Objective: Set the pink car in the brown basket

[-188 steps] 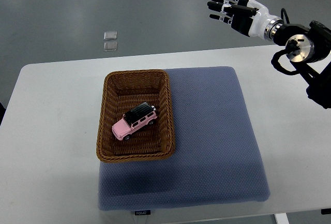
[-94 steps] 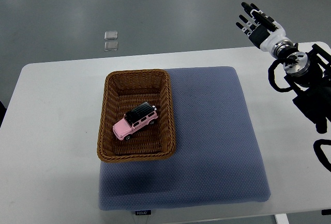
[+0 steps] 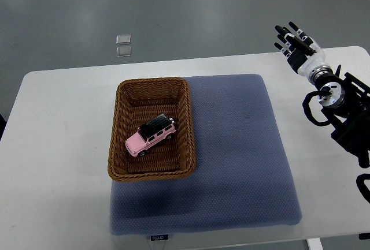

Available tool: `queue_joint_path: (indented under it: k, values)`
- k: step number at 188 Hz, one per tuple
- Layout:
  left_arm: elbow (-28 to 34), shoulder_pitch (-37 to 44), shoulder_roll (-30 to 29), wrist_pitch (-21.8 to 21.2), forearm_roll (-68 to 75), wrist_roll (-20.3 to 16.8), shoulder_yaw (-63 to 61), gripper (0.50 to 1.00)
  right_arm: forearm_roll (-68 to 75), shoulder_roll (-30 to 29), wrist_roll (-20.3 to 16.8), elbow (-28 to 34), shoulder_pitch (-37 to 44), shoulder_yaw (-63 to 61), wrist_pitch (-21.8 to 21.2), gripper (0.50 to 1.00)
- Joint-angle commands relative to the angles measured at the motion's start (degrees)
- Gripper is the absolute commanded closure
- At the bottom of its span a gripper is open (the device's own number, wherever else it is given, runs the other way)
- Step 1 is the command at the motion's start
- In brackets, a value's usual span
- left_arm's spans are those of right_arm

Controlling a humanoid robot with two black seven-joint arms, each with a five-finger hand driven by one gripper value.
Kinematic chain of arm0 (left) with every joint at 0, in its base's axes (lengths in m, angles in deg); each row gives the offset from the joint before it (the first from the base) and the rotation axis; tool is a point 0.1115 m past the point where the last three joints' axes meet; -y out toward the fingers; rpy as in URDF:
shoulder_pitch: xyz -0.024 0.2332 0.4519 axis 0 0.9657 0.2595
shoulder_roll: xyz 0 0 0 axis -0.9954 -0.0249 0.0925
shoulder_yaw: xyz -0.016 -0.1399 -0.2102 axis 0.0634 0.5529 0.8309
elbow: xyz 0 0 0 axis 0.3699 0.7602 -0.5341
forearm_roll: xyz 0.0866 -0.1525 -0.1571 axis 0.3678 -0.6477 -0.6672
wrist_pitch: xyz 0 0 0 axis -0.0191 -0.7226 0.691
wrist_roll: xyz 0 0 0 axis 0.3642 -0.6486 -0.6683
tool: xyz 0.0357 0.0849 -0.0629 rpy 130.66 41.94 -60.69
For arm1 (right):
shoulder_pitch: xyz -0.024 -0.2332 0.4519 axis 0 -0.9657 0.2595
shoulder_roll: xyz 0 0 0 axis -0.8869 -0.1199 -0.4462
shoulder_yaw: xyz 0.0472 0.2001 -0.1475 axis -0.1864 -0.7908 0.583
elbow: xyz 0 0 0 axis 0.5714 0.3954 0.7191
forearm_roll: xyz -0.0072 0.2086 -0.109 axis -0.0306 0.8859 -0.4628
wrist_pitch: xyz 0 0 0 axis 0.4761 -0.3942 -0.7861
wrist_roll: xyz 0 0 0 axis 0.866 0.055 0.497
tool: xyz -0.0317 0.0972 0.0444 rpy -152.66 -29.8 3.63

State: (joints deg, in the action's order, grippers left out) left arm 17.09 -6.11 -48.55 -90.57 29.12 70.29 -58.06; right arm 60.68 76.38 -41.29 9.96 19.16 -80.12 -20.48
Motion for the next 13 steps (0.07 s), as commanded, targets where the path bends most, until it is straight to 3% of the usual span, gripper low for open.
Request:
queue_joint_path:
  k: [1,13]
  values:
    - [0.04,0.00,0.00,0.00,0.00,0.00,0.00,0.500,0.00,-0.50,0.06,0.00,-0.36,0.19,-0.48,0.591]
    - [0.04,0.00,0.00,0.00,0.00,0.00,0.00,0.500,0.00,-0.68,0.15,0.09,-0.36,0.28,-0.48,0.591]
